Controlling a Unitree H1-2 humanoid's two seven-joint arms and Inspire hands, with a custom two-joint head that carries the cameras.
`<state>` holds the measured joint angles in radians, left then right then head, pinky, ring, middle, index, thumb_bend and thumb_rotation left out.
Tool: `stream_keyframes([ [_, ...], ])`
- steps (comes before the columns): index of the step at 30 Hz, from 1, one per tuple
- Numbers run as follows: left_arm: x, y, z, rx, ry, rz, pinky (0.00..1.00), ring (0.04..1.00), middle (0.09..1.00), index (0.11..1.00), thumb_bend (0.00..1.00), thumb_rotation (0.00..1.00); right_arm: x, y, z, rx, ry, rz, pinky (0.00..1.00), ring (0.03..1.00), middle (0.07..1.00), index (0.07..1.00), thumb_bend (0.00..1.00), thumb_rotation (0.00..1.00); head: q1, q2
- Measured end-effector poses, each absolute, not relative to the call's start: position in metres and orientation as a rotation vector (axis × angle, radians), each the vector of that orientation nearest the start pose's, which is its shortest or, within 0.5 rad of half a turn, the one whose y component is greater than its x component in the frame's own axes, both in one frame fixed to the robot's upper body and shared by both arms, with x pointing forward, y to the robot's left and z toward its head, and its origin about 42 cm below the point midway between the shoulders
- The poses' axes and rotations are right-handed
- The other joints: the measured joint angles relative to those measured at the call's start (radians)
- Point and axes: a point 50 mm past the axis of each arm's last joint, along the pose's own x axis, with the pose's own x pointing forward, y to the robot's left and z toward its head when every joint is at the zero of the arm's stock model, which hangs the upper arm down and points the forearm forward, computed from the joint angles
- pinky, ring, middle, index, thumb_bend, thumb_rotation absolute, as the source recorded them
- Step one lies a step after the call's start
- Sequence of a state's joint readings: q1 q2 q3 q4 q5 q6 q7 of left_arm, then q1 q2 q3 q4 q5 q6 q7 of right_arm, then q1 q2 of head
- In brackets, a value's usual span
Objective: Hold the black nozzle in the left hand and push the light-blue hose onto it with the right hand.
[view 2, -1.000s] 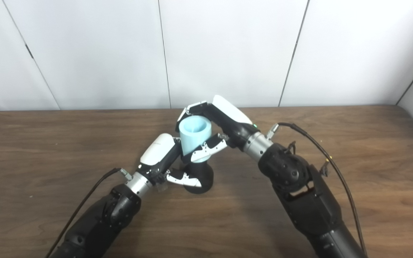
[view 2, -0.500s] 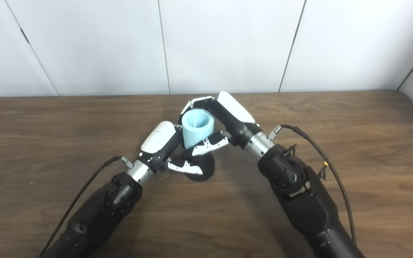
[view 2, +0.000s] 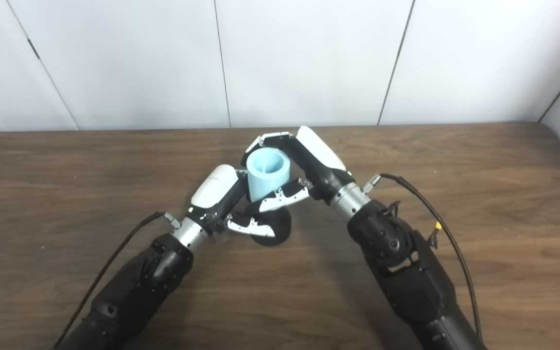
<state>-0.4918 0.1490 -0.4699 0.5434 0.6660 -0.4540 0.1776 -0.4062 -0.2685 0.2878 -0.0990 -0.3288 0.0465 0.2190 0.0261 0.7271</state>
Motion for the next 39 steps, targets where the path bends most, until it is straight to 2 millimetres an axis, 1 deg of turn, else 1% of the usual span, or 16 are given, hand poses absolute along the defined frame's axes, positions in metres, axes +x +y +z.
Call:
stream_keyframes([
  [1, 0.397, 0.116, 0.117, 0.867, -0.549, -0.548, 0.33, 0.388, 0.474, 0.508, 0.5, 0.0, 0.375, -0.175, 0.233, -0.688, -0.381, 0.47, 0.69, 0.853, 0.94, 0.97, 0.9, 0.12, -0.005, -0.005],
  [2, 0.398, 0.116, 0.117, 0.868, -0.549, -0.547, 0.33, 0.387, 0.473, 0.509, 0.5, 0.0, 0.375, -0.177, 0.233, -0.692, -0.363, 0.469, 0.73, 0.901, 0.97, 0.985, 0.92, 0.12, -0.005, -0.006],
  [6, 0.398, 0.116, 0.117, 0.869, -0.546, -0.542, 0.33, 0.383, 0.469, 0.51, 0.5, 0.0, 0.378, -0.187, 0.237, -0.734, -0.298, 0.478, 0.74, 0.98, 0.999, 1.0, 0.98, 0.2, -0.008, -0.008],
  [7, 0.398, 0.116, 0.117, 0.869, -0.545, -0.541, 0.33, 0.383, 0.469, 0.51, 0.5, 0.0, 0.381, -0.189, 0.238, -0.747, -0.264, 0.48, 0.78, 0.992, 1.0, 1.0, 0.99, 0.21, -0.006, -0.012],
  [11, 0.399, 0.114, 0.117, 0.867, -0.548, -0.538, 0.32, 0.383, 0.467, 0.51, 0.5, 0.0, 0.387, -0.201, 0.244, -0.8, -0.166, 0.461, 0.82, 1.0, 1.0, 1.0, 1.0, 0.22, -0.003, -0.015],
  [14, 0.4, 0.114, 0.117, 0.866, -0.547, -0.535, 0.33, 0.388, 0.468, 0.508, 0.5, 0.0, 0.389, -0.204, 0.248, -0.802, -0.163, 0.452, 0.85, 1.0, 1.0, 1.0, 1.0, 0.29, -0.005, -0.018],
  [16, 0.401, 0.114, 0.117, 0.866, -0.545, -0.535, 0.33, 0.395, 0.475, 0.504, 0.5, 0.0, 0.389, -0.206, 0.249, -0.794, -0.164, 0.446, 0.84, 1.0, 1.0, 1.0, 1.0, 0.3, -0.005, -0.018],
  [21, 0.403, 0.113, 0.117, 0.867, -0.541, -0.535, 0.35, 0.401, 0.481, 0.502, 0.5, 0.0, 0.392, -0.215, 0.25, -0.777, -0.167, 0.42, 0.82, 1.0, 1.0, 1.0, 1.0, 0.26, -0.003, -0.02],
  [24, 0.403, 0.113, 0.117, 0.867, -0.541, -0.535, 0.35, 0.402, 0.483, 0.5, 0.5, 0.0, 0.393, -0.222, 0.254, -0.753, -0.174, 0.405, 0.8, 1.0, 1.0, 1.0, 1.0, 0.29, -0.003, -0.02],
  [28, 0.403, 0.114, 0.117, 0.865, -0.539, -0.535, 0.35, 0.404, 0.485, 0.498, 0.5, 0.0, 0.389, -0.234, 0.261, -0.706, -0.247, 0.445, 0.96, 1.0, 1.0, 1.0, 1.0, 0.37, -0.006, -0.02],
  [30, 0.403, 0.114, 0.117, 0.862, -0.537, -0.537, 0.35, 0.406, 0.487, 0.495, 0.5, 0.0, 0.378, -0.235, 0.27, -0.699, -0.289, 0.499, 0.98, 1.0, 1.0, 1.0, 1.0, 0.46, -0.008, -0.021],
  [31, 0.403, 0.114, 0.117, 0.86, -0.536, -0.537, 0.35, 0.407, 0.487, 0.494, 0.5, 0.0, 0.371, -0.236, 0.278, -0.712, -0.322, 0.522, 0.96, 1.0, 1.0, 0.987, 0.99, 0.52, -0.009, -0.023],
  [32, 0.403, 0.114, 0.117, 0.858, -0.535, -0.536, 0.35, 0.405, 0.486, 0.496, 0.5, 0.0, 0.365, -0.235, 0.287, -0.732, -0.375, 0.539, 0.92, 1.0, 1.0, 0.972, 0.93, 0.62, -0.011, -0.025],
  [33, 0.403, 0.115, 0.117, 0.856, -0.533, -0.536, 0.35, 0.404, 0.486, 0.497, 0.5, 0.0, 0.361, -0.236, 0.294, -0.765, -0.426, 0.547, 0.88, 0.996, 1.0, 0.957, 0.88, 0.67, -0.011, -0.025],
  [36, 0.403, 0.116, 0.116, 0.855, -0.53, -0.535, 0.34, 0.402, 0.484, 0.498, 0.5, 0.0, 0.355, -0.237, 0.304, -0.882, -0.549, 0.547, 0.85, 0.991, 1.0, 0.938, 0.79, 0.73, -0.011, -0.029],
  [39, 0.404, 0.115, 0.116, 0.854, -0.531, -0.535, 0.34, 0.401, 0.483, 0.498, 0.5, 0.0, 0.352, -0.23, 0.302, -0.934, -0.603, 0.562, 0.9, 1.0, 1.0, 0.951, 0.74, 0.77, -0.011, -0.031],
])
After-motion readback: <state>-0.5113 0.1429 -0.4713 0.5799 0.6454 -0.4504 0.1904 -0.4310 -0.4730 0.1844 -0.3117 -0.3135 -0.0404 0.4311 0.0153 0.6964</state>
